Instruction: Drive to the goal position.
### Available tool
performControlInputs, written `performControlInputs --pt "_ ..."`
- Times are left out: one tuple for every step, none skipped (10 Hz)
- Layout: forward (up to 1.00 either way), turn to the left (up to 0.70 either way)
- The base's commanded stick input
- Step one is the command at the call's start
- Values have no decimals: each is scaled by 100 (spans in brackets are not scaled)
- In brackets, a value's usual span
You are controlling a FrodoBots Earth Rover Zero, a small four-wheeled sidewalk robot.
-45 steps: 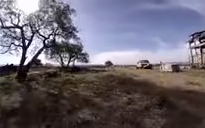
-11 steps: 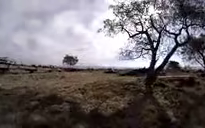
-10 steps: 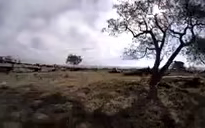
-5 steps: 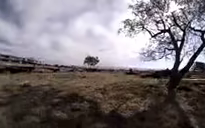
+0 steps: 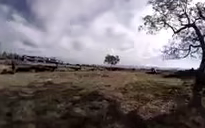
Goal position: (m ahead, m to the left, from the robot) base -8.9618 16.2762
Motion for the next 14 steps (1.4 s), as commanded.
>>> performControlInputs --pt "0 45" --pt "0 45" --pt "0 45" --pt "0 45" --pt "0 45" --pt "0 45" --pt "0 45" --pt "0 45" --pt "0 45" --pt "0 45" --pt "0 45" --pt "0 45" --pt "0 45" --pt "0 33"
